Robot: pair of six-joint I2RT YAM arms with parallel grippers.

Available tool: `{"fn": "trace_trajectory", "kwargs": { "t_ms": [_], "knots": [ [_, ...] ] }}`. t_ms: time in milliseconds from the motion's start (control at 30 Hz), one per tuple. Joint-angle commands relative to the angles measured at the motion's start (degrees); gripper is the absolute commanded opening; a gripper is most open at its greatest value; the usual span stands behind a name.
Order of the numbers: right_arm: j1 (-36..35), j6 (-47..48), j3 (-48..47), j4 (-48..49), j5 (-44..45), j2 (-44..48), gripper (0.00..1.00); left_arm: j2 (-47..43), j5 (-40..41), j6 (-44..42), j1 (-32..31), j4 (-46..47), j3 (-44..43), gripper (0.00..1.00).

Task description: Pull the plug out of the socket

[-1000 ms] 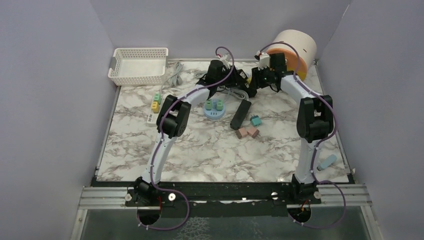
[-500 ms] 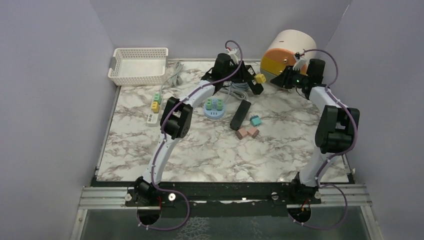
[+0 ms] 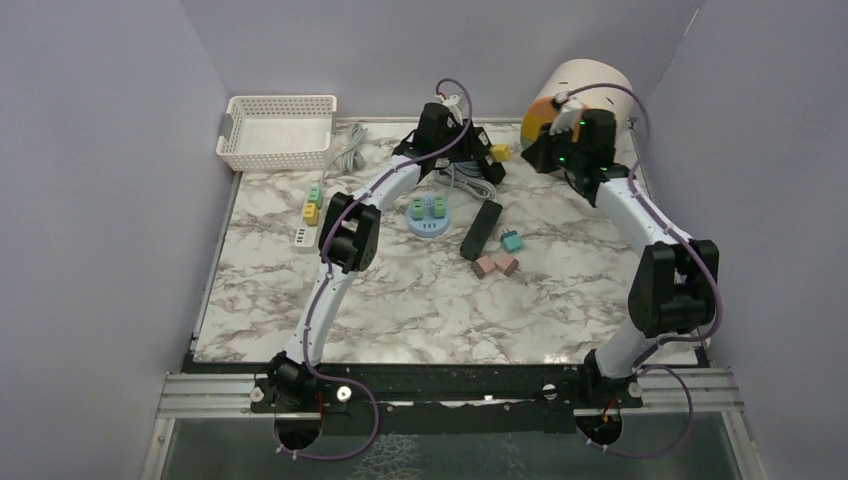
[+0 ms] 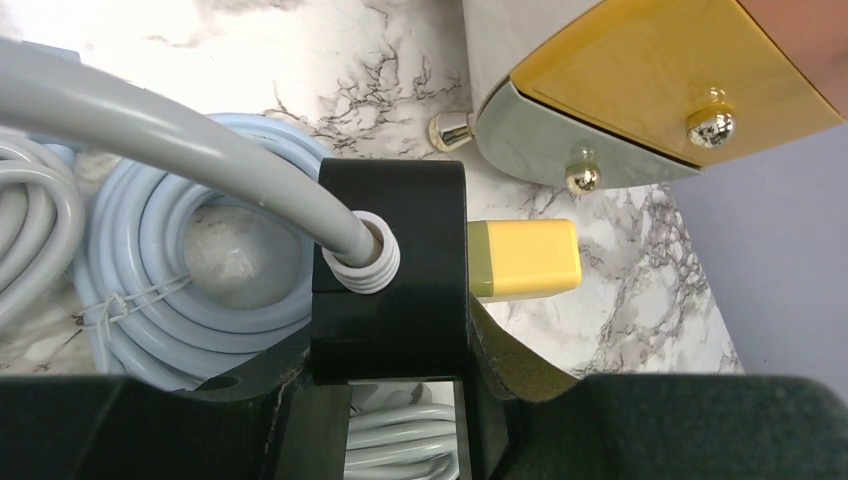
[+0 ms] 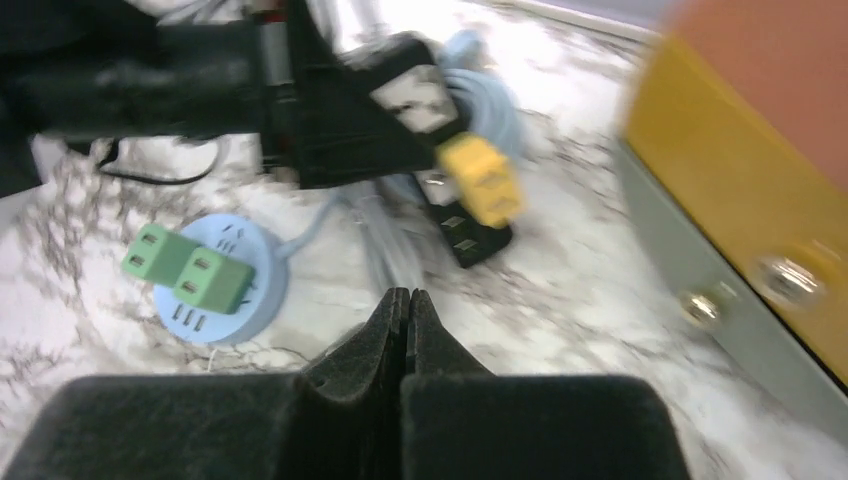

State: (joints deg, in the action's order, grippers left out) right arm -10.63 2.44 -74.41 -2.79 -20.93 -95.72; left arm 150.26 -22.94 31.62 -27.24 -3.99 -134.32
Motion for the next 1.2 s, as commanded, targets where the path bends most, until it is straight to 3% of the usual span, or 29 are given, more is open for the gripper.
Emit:
{"fn": "trace_trajectory", "kwargs": {
  "t_ms": [0, 100, 333, 400, 533, 600, 633, 700, 800, 867, 933, 1100, 1167],
  "knots": [
    [10.3, -12.3, 3.5, 3.8, -18.4, 3.8, 0.01, 0.0, 0.8, -1.6, 0.5, 1.2, 0.6, 0.00],
    [9.6, -13.0, 6.5, 0.1, -18.6, 5.7, 0.01, -0.1, -0.8, -1.3, 0.6, 3.1, 1.9, 0.00],
    [4.7, -19.3, 25.1, 0.2, -15.7, 10.2, 0.01, 2.8, -1.9, 2.2, 0.7, 6.7, 2.4, 0.02],
    [1.6, -20.4, 29.3, -0.2, -14.8, 10.1, 0.01, 3.5, -2.6, 2.7, 0.7, 7.2, 1.8, 0.18],
    [-1.0, -24.0, 35.6, 2.0, -15.1, 8.4, 0.01, 3.3, -3.4, 2.1, 1.1, 6.7, 1.0, 0.61],
    [-1.2, -23.6, 35.5, 1.5, -14.2, 7.5, 0.01, 2.4, -4.0, 1.7, 1.6, 6.5, 1.5, 0.74],
    [-1.2, -22.9, 34.7, 1.0, -13.7, 7.4, 0.03, 1.9, -4.5, 1.4, 1.9, 6.5, 1.9, 0.75],
    [-1.2, -20.6, 31.7, -0.3, -12.1, 8.0, 0.32, 0.8, -5.6, 0.8, 2.5, 6.8, 3.0, 0.67],
    [-1.3, -16.6, 25.4, -0.5, -4.3, 10.4, 0.62, -0.3, -6.7, -0.2, 2.9, 7.1, 4.5, 0.28],
    [-1.3, -15.6, 22.0, 3.3, 2.2, 10.9, 0.81, -0.6, -7.4, -0.2, 2.9, 7.7, 5.3, 0.14],
    [-1.2, -15.0, 17.7, 7.8, 6.0, 8.1, 0.91, -0.7, -7.9, 0.4, 2.9, 8.6, 5.9, 0.14],
    [-1.1, -15.1, 2.2, 9.8, 6.5, -5.9, 0.92, -0.6, -8.3, 1.4, 2.9, 10.1, 6.6, 0.37],
    [-1.1, -13.3, -2.8, 11.3, 6.5, -11.4, 0.92, -0.4, -8.5, 1.9, 3.0, 11.0, 6.4, 0.39]
  ]
}}
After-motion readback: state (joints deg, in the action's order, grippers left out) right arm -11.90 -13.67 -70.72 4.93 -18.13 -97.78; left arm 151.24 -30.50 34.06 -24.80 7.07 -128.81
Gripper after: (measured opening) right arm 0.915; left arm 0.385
